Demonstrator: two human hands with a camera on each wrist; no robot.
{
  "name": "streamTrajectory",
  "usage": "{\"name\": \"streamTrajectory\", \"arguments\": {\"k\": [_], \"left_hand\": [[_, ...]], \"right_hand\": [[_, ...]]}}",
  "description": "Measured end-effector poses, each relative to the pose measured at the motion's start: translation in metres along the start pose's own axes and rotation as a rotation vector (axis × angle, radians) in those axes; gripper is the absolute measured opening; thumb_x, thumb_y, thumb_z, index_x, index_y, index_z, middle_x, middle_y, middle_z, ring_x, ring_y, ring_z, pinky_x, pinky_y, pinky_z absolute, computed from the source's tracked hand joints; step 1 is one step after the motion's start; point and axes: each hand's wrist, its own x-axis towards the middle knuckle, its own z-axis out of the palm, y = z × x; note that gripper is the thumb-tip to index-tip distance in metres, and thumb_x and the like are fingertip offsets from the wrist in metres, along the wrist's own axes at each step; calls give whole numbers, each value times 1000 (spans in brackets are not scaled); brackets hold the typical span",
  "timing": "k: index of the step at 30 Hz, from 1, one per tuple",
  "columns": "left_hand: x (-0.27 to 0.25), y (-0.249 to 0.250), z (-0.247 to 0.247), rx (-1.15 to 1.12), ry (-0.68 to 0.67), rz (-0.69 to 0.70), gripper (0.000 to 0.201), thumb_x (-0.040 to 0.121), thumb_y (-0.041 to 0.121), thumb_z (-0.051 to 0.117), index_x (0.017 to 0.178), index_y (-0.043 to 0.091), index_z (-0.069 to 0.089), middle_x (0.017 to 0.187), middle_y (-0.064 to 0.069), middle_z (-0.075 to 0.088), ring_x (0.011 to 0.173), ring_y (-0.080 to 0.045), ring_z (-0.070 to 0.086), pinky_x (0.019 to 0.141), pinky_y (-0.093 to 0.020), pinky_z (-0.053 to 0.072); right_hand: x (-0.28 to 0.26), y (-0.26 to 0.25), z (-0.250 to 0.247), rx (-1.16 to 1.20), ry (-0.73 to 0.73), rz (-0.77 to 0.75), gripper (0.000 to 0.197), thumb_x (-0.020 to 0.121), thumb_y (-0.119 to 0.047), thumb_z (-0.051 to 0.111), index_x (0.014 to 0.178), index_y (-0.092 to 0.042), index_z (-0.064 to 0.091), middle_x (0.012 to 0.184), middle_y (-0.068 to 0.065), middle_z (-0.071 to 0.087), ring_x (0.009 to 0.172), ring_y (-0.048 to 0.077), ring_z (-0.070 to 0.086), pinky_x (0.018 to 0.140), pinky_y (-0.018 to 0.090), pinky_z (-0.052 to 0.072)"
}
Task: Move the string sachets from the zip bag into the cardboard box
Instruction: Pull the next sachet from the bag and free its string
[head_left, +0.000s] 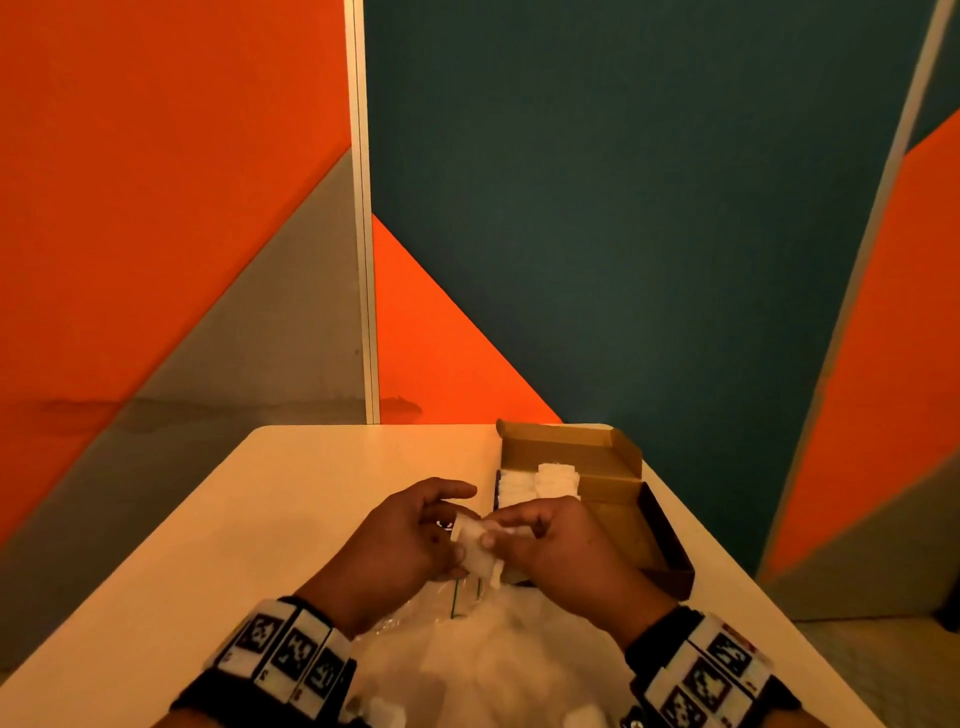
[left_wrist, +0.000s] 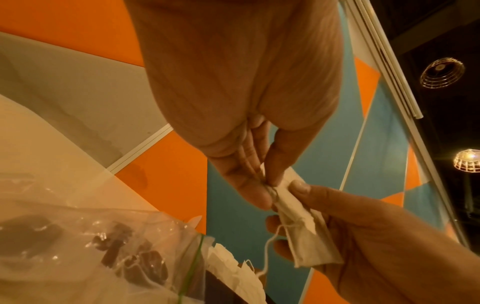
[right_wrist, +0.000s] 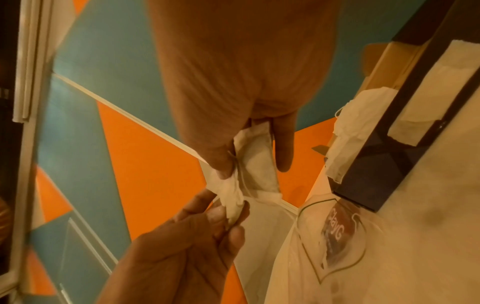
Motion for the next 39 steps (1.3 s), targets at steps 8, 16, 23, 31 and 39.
{"name": "streamTrajectory", "arguments": {"k": [8,16,23,31,39], "left_hand": [[-2,16,7,156,98,41,7,91,10,69,90,7,75,77,-7,70,57,-5,63,52,-20,51],[9,37,-25,571,73,98,14,94,20,65,83,24,73,86,4,74,82,-10,67,72,-26,52],[9,58,-45,961,44,96,13,94,23,63,87,29,72,90,14,69,79,3,59,62,-13,42],[3,54,-6,986,-134,109,6,88,24,72,91,27,75,91,9,71,79,-4,64,64,-17,52],[-1,51,-34,1091,-178,87,21,92,22,66,108,32,74,109,14,69,97,-1,62,80,-13,49]], "right_hand": [[-2,-2,-1,-13,47,32,14,84,-41,77,85,-28,81,84,-8,77,80,16,71,76,45,61],[-7,0,-23,-103,-9,76,9,88,-35,74,92,-31,81,85,-23,74,80,-2,67,73,18,57],[-6,7,-44,-294,23,78,18,95,-37,66,109,-32,76,107,-22,69,92,-5,60,63,3,43],[-13,-9,-5,-276,-221,-57,23,92,-46,66,108,-33,76,104,-17,74,93,2,65,87,26,53],[-18,-3,-27,-238,-182,10,15,95,-38,65,97,-34,78,97,-21,73,94,0,64,93,24,52]]}}
